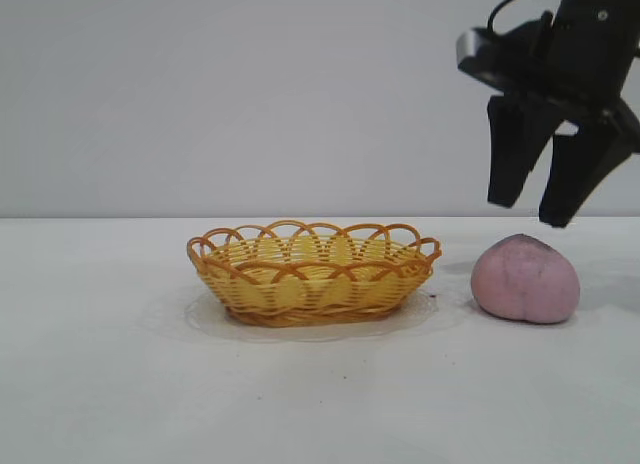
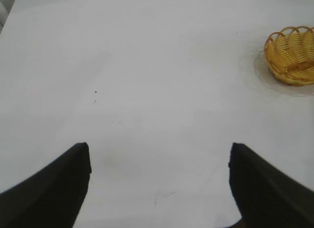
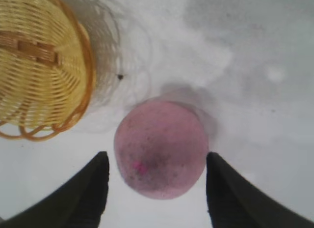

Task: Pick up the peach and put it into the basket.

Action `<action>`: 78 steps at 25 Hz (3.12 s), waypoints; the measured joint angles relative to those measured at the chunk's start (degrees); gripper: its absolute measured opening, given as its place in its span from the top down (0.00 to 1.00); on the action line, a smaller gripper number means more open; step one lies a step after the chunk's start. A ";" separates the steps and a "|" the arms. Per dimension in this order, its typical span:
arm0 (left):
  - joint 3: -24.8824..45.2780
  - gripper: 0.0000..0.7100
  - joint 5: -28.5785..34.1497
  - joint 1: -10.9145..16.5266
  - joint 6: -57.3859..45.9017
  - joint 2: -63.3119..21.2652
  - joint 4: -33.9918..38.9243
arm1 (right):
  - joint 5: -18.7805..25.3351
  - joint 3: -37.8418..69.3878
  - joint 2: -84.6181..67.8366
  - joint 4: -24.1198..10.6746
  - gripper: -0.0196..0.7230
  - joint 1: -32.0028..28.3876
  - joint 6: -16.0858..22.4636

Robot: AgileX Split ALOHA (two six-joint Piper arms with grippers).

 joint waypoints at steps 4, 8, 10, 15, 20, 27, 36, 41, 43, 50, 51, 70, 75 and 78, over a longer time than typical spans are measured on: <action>0.00 0.24 0.00 0.00 0.00 0.00 0.00 | 0.00 0.00 2.76 0.00 0.41 0.00 0.00; 0.00 0.24 0.00 0.00 0.00 0.00 0.00 | 0.80 -0.12 4.34 0.23 0.68 0.00 0.00; 0.00 0.24 0.00 0.00 0.00 0.00 0.00 | 1.54 -0.26 4.48 0.35 0.83 0.00 0.00; 0.00 0.24 0.00 0.00 0.00 0.00 0.00 | 3.93 -2.44 4.58 -1.07 0.97 0.00 0.00; 0.00 0.24 0.00 0.09 0.00 0.00 0.00 | 4.68 -8.77 4.11 -2.14 0.97 0.00 0.11; 0.00 0.24 0.00 0.09 0.00 0.00 0.00 | 4.76 -14.88 -1.23 4.51 0.97 1.31 0.11; 0.00 0.24 0.00 0.09 0.00 0.00 0.00 | 5.21 -14.88 1.64 5.30 0.97 13.50 0.11; 0.00 0.24 0.00 0.09 0.00 0.00 0.00 | 4.90 -14.88 6.20 5.19 0.97 17.25 0.01; 0.00 0.24 0.00 0.09 0.00 0.00 0.00 | 3.50 -14.88 7.40 5.07 0.97 17.76 0.01; 0.00 0.24 0.00 0.09 0.00 0.00 0.00 | -0.36 -14.88 7.74 4.86 0.74 18.11 0.01; 0.00 0.24 0.00 0.09 0.00 0.00 0.00 | -0.36 -14.88 7.74 4.86 0.67 18.11 0.01; 0.00 0.24 0.00 0.09 0.00 0.00 0.00 | 5.52 -29.42 7.75 -1.69 0.27 10.34 0.01; 0.00 0.24 0.00 0.09 0.00 0.00 0.00 | 5.86 -29.70 7.75 -11.19 0.27 6.70 0.01; 0.00 0.24 0.00 0.09 0.00 0.00 0.00 | 5.97 -29.70 7.75 -16.51 0.27 4.55 0.12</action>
